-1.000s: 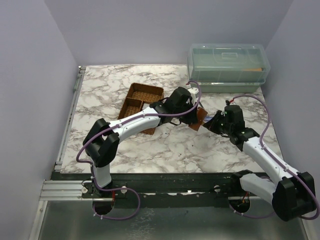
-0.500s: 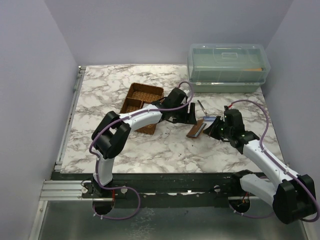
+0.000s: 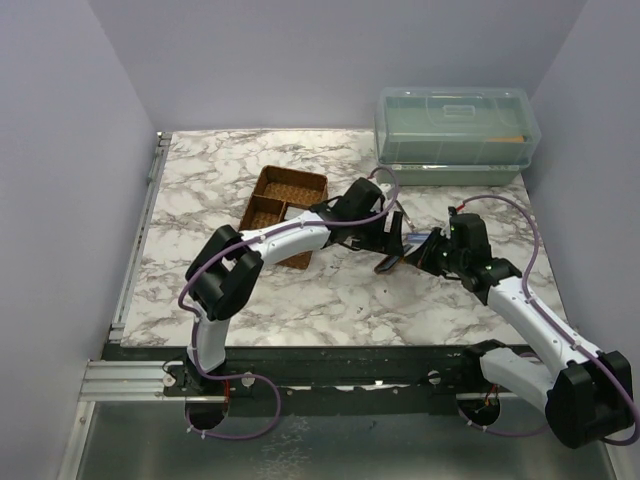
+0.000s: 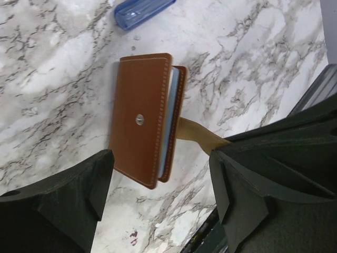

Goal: Put the credit cards into the card holder
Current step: Open the card holder at the center of the board.

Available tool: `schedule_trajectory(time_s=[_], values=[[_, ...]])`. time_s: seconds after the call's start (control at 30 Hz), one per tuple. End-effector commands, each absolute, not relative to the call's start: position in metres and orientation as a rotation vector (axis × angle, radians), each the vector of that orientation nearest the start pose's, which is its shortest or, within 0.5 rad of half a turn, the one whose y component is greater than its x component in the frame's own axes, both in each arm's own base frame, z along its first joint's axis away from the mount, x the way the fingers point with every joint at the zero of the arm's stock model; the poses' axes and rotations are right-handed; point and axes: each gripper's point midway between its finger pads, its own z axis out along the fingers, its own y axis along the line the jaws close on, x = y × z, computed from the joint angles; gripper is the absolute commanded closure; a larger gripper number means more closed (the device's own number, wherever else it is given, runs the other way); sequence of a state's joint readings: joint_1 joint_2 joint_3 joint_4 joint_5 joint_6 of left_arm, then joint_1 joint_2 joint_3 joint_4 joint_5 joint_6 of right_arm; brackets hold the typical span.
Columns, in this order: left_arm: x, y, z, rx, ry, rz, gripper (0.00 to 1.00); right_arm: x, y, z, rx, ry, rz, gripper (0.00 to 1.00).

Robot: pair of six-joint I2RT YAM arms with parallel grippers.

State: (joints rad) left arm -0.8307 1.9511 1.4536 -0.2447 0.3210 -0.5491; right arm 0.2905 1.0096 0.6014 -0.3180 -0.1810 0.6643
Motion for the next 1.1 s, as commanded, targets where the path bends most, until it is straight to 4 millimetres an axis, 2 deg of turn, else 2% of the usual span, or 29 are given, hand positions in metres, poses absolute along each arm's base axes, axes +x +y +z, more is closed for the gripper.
schedule_trajectory(time_s=[0.0,0.13,0.23,0.33,0.47,0.57,0.67,0.77,0.9,0.97,1.07], values=[[0.285,-0.433,0.108,0.614,2.440,-0.952,0.21,0.261,0.139,0.121,0.340,2.342,0.705,1.00],[0.281,-0.435,0.099,0.631,2.460,-0.936,0.29,0.258,0.139,0.118,0.349,2.347,0.707,1.00],[0.283,-0.434,0.087,0.627,2.491,-0.897,0.41,0.255,0.137,0.114,0.352,2.357,0.701,1.00],[0.288,-0.432,0.084,0.620,2.499,-0.858,0.50,0.249,0.132,0.110,0.364,2.369,0.674,1.00],[0.291,-0.429,0.073,0.617,2.519,-0.809,0.58,0.245,0.126,0.104,0.379,2.383,0.633,1.00],[0.291,-0.428,0.066,0.612,2.541,-0.795,0.67,0.244,0.124,0.101,0.385,2.388,0.618,1.00],[0.296,-0.426,0.072,0.605,2.523,-0.773,0.76,0.243,0.112,0.090,0.438,2.420,0.525,1.00],[0.296,-0.426,0.077,0.605,2.517,-0.784,0.84,0.243,0.092,0.078,0.603,2.440,0.376,0.99],[0.295,-0.429,0.083,0.614,2.506,-0.812,0.92,0.244,0.086,0.068,0.676,2.481,0.297,0.88],[0.292,-0.431,0.084,0.617,2.512,-0.833,0.93,0.245,0.085,0.068,0.668,2.489,0.281,0.83],[0.289,-0.432,0.088,0.617,2.513,-0.863,0.93,0.249,0.081,0.074,0.614,2.482,0.248,0.68]])
